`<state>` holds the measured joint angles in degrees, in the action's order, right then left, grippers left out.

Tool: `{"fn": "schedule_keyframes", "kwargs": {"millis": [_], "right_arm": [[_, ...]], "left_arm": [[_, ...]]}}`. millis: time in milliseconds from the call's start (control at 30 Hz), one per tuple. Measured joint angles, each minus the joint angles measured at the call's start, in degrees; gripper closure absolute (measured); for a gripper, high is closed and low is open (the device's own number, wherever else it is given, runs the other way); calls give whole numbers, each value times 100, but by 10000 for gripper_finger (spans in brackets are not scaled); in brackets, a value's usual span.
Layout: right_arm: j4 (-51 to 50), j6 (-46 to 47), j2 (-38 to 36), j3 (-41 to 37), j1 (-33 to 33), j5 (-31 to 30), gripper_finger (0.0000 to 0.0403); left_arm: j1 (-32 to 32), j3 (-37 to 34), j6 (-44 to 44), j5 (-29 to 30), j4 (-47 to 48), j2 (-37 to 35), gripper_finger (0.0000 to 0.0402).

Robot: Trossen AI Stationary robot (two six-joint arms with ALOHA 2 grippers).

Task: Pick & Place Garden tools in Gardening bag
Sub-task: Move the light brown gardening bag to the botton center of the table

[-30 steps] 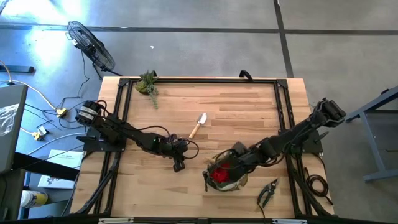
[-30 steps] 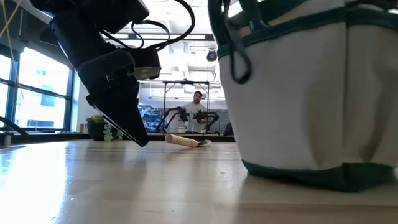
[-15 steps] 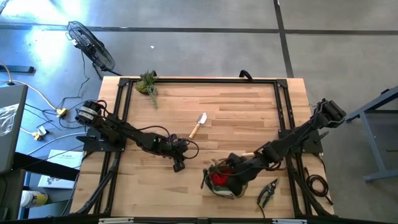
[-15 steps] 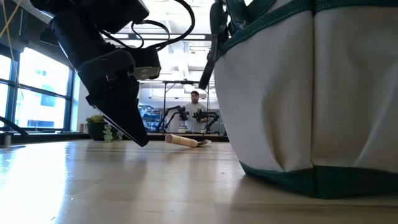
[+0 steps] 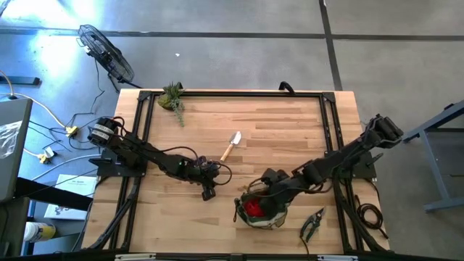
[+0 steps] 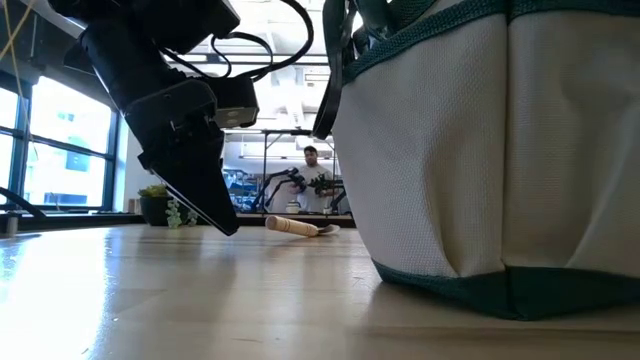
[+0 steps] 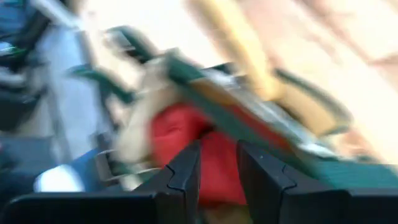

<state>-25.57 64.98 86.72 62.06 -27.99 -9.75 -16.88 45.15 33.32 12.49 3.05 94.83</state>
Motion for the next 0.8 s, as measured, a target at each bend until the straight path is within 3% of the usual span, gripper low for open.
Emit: {"fn": "schedule_keyframes", "kwargs": {"millis": [167, 467, 800], "right_arm": [[-746, 360, 0, 0, 117, -397, 310], [-1023, 489, 0, 2, 142, -1030, 310], [-2234, 1984, 0, 2, -135, -943, 310]], "left_arm": [[0, 0, 0, -2, 4, 0, 240], [0, 0, -9, -4, 4, 0, 240], [0, 0, -18, -13, 7, 0, 240]]}}
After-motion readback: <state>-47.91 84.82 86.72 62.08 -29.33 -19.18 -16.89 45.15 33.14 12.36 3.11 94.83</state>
